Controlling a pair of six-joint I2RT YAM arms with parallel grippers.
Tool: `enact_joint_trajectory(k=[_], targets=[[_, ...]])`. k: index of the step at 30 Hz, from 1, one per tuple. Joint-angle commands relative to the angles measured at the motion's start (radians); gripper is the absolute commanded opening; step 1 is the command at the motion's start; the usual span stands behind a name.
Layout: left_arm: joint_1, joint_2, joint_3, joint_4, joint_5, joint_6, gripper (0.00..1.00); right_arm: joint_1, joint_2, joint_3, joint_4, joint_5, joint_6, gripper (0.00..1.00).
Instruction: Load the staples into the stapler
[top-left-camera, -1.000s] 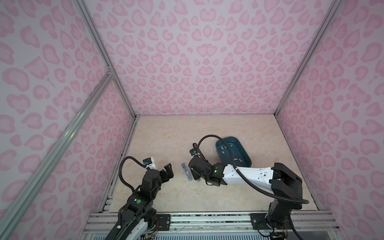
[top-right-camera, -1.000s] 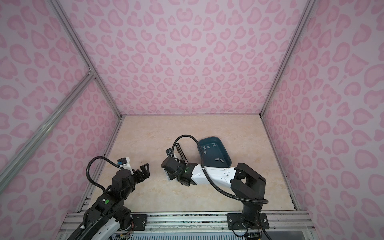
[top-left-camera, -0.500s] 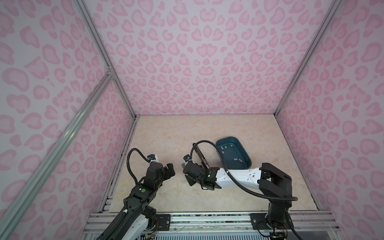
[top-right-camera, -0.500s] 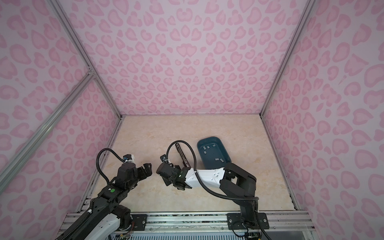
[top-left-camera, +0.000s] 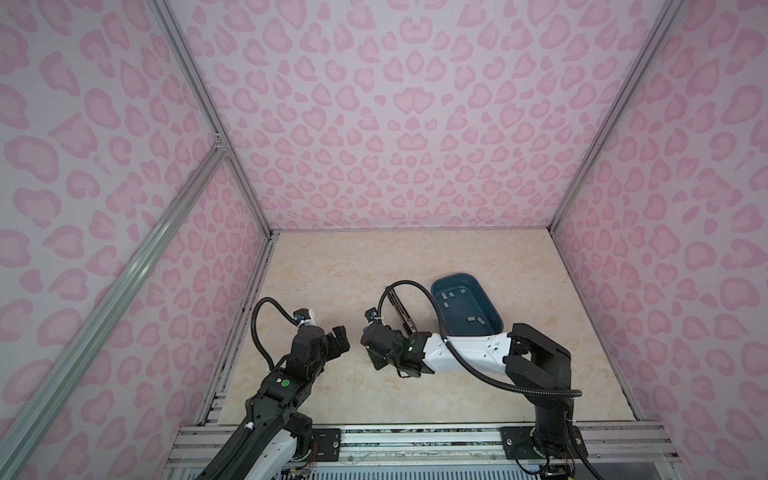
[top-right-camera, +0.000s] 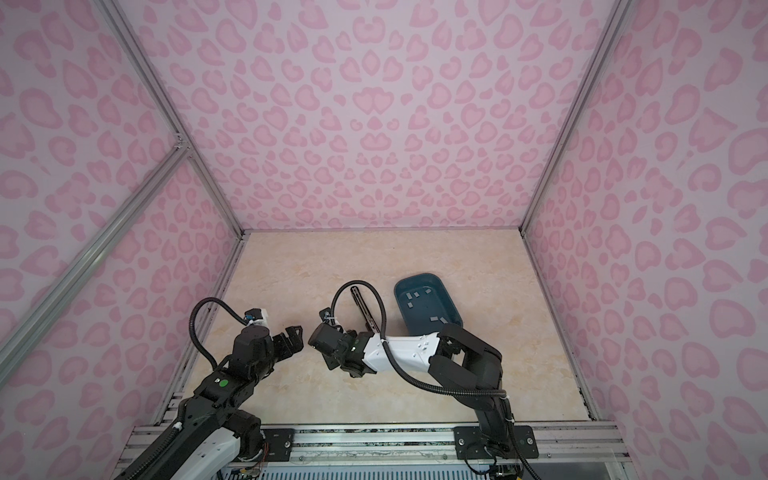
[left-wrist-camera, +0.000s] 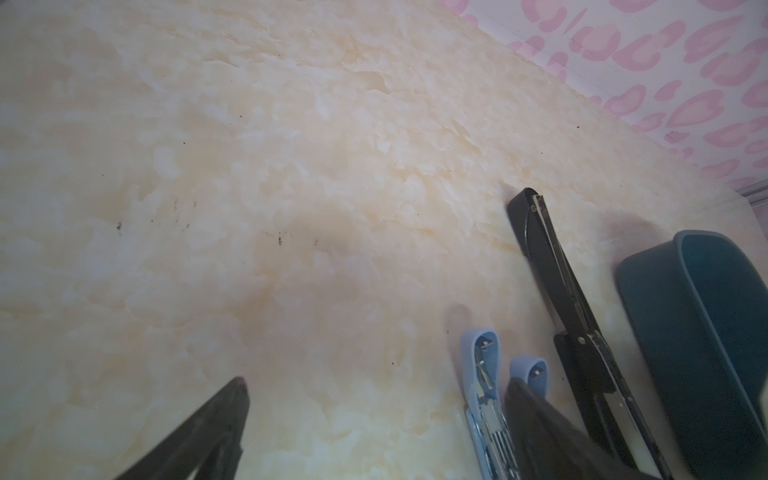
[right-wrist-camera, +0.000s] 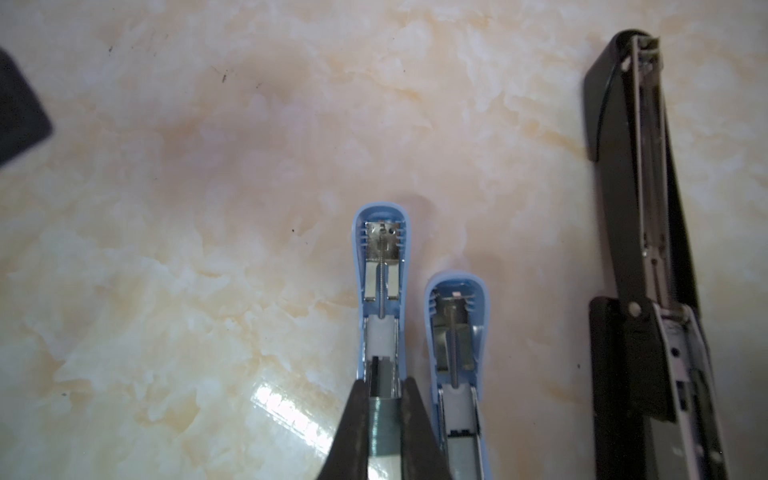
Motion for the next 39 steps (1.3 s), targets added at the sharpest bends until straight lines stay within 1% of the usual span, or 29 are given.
enact_joint_trajectory(k=[1, 15, 39], targets=[[0.0, -0.01, -0.004, 0.026, -0.013, -0.002, 0.97, 0.005, 0.016, 0.009, -0.026, 0.011, 0.028, 0.11], [0.0, -0.007, -0.002, 0.026, -0.012, -0.002, 0.97, 0.008, 0.057, 0.045, -0.05, 0.016, 0.035, 0.11], [0.0, -0.004, -0.004, 0.027, -0.011, -0.003, 0.97, 0.008, 0.073, 0.054, -0.05, 0.014, 0.044, 0.11]])
